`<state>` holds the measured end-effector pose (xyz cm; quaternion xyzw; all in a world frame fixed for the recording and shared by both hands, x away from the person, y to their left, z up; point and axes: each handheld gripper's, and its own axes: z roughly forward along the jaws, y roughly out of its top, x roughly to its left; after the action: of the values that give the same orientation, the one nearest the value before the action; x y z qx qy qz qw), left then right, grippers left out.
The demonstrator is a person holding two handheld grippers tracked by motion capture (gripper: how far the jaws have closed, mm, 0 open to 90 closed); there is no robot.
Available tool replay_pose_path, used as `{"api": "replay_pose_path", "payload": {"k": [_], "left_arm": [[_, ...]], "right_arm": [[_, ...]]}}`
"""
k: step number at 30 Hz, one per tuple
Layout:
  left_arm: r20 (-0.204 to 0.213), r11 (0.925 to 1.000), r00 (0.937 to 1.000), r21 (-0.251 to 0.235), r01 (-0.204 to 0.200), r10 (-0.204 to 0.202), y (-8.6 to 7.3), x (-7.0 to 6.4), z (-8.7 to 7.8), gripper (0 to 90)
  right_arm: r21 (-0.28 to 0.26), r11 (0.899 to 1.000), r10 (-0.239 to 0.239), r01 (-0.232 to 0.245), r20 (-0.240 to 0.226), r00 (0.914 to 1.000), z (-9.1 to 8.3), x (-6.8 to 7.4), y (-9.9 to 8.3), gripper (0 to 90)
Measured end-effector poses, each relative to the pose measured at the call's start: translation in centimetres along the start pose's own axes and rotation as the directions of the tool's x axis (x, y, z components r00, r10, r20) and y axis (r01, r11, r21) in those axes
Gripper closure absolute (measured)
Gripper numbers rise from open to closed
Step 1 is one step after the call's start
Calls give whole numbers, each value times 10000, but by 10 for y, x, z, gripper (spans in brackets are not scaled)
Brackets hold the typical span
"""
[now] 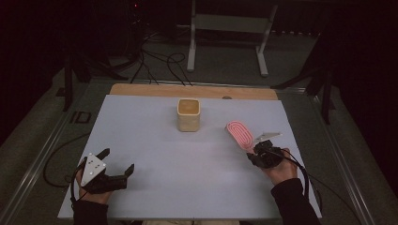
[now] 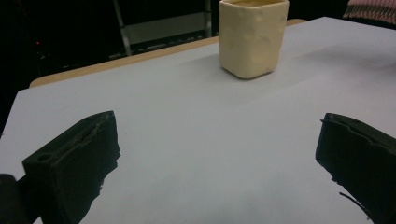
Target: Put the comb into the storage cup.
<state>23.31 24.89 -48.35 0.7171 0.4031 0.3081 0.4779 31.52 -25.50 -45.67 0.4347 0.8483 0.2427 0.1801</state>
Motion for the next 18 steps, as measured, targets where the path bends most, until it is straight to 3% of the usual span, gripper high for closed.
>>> {"api": "replay_pose_path", "payload": {"k": [4, 8, 13, 18], "left_arm": [[4, 10000, 10000, 40, 18, -18, 0, -1, 1, 1], [4, 9999, 10000, 129, -6, 6, 0, -1, 2, 1], [5, 9998, 10000, 184, -3, 3, 0, -2, 3, 1], [50, 9997, 10000, 246, 57, -58, 0, -2, 3, 1]], "right_arm": [[-747, 9972, 66, -62, 60, 10000, -4, 7, -2, 703], [-1471, 9891, 0, -32, -214, 9998, -7, 15, -4, 703], [-1960, 9806, -10, -29, -198, 9998, -6, 23, -5, 703], [-2807, 9597, 39, -104, -236, 9997, -8, 27, -5, 703]]}}
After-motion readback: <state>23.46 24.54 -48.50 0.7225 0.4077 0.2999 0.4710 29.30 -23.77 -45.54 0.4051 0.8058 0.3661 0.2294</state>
